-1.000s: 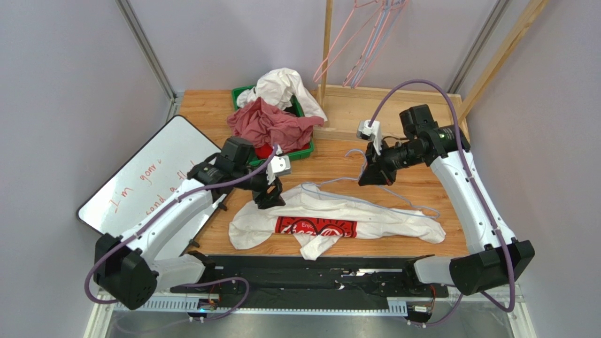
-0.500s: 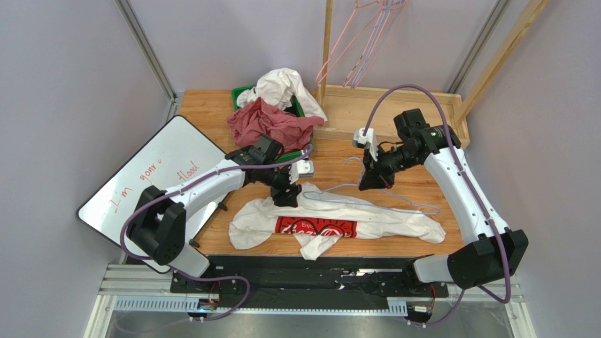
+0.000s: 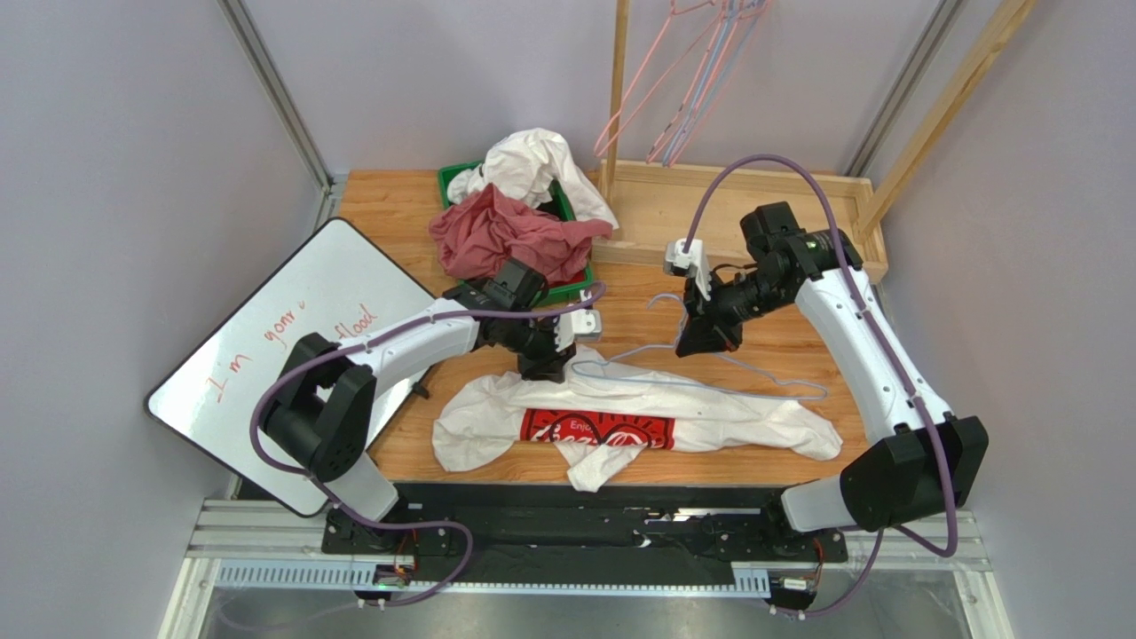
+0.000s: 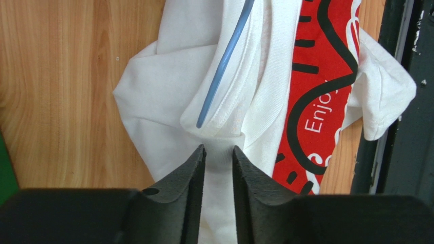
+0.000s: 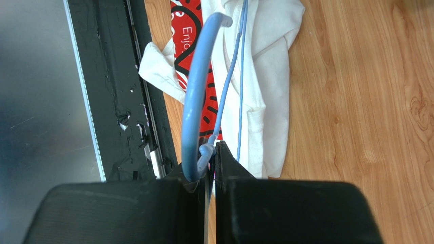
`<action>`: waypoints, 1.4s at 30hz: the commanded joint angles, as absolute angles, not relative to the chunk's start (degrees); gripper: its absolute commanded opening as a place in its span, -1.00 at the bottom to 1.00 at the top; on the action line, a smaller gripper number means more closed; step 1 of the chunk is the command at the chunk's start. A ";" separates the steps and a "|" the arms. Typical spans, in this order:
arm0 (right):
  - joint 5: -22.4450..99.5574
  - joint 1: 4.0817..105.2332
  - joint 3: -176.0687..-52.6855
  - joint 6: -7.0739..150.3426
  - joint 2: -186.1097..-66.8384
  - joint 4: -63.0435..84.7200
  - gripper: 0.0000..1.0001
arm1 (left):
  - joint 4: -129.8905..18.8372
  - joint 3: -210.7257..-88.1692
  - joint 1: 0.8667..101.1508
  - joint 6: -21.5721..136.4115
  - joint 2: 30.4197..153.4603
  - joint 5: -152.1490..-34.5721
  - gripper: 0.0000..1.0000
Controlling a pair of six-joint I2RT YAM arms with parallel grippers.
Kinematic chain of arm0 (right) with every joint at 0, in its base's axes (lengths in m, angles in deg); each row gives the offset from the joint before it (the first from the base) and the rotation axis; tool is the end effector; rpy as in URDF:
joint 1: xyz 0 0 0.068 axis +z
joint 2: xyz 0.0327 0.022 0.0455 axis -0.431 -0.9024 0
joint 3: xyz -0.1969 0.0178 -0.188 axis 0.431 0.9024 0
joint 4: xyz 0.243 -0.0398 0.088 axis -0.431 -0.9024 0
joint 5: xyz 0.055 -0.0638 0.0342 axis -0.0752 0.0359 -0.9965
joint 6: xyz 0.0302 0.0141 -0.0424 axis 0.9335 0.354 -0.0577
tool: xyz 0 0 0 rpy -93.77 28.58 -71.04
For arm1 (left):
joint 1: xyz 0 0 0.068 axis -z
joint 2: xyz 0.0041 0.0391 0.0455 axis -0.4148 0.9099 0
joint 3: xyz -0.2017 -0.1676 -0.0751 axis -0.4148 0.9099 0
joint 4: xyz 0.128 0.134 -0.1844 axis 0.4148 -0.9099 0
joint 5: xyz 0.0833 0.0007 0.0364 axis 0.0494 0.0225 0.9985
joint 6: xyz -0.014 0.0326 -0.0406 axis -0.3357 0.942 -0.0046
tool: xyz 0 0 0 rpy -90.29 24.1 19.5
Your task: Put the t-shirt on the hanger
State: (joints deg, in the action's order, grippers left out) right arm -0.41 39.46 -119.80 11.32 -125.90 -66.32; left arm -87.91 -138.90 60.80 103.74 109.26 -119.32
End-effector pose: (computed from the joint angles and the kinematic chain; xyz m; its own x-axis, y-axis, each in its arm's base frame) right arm 0.2293 0.0837 0.3402 -0.3044 -0.6445 -0.7014 -0.9522 0.1848 0.2434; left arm 0.2483 -0.2072 0.2111 -0.1788 0.7159 -0.6750 0.9838 0.1206 -0.1327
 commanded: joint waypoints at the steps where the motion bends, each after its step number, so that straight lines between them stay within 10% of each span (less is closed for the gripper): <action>1: -3.63 39.24 -123.55 9.71 -125.37 -83.04 -1.00 | -85.05 -141.09 60.90 104.95 108.20 -120.52 -0.55; 7: -3.99 39.33 -122.42 9.28 -126.07 -83.75 -1.00 | -84.79 -141.09 60.98 104.95 107.68 -121.22 -1.00; 14: -1.18 39.24 -121.63 9.36 -127.40 -83.58 -1.00 | -85.66 -141.44 60.98 105.56 107.85 -120.43 -1.00; 18: -1.00 39.33 -120.66 9.45 -127.57 -83.23 -1.00 | -86.28 -142.14 61.07 105.21 109.26 -119.64 -0.17; 30: -0.83 39.24 -120.39 8.83 -127.75 -83.84 -1.00 | -89.80 -145.04 62.74 107.23 113.65 -119.02 0.01; 42: -1.44 38.80 -121.36 10.76 -124.23 -84.10 -1.00 | -91.21 -145.30 62.74 107.68 111.20 -118.67 -1.00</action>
